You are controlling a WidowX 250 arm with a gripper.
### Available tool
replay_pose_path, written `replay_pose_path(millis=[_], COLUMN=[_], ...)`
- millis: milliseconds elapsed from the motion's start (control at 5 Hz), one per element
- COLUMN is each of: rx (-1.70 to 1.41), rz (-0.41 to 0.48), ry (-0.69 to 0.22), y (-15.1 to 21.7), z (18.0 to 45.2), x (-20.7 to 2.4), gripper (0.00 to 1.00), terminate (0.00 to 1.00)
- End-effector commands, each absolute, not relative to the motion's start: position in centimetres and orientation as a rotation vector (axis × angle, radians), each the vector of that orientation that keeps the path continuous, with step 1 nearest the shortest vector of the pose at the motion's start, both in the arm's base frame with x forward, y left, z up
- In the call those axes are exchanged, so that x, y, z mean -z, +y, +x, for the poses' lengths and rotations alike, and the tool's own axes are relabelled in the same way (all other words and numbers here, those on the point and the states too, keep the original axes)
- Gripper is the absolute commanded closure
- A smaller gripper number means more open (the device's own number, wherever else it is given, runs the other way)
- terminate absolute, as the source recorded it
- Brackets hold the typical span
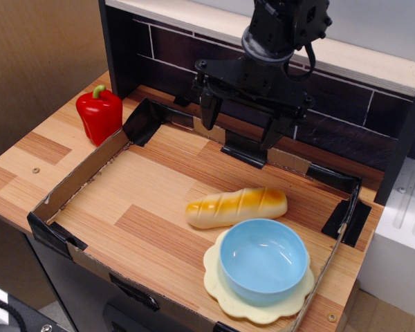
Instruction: Take bowl off plate
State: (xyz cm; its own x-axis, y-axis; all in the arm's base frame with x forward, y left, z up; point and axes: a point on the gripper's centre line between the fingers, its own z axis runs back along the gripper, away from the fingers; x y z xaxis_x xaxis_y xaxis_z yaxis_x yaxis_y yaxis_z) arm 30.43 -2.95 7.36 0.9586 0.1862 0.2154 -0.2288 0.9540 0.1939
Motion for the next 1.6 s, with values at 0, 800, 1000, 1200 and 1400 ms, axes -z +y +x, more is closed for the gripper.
replay_pose_path(millis=[0,800,1000,1200,1400], rx=[-0.212,-0.214,-0.282,-0.306,-0.305], rz=[0.219,0.046,0.031,0.024,0.001], ry=[-0.197,-0.152,-0.109,-0.105,-0.105], y=[-2.9,-5.7,-6.1,-5.8,-5.8], z=[30.4,21.6,21.5,21.6,21.5], x=[-7.4,-5.8,-4.5,-3.4,-2.6], gripper=[0.00,0.00,0.00,0.00,0.00], terminate=[0.00,0.00,0.00,0.00,0.00])
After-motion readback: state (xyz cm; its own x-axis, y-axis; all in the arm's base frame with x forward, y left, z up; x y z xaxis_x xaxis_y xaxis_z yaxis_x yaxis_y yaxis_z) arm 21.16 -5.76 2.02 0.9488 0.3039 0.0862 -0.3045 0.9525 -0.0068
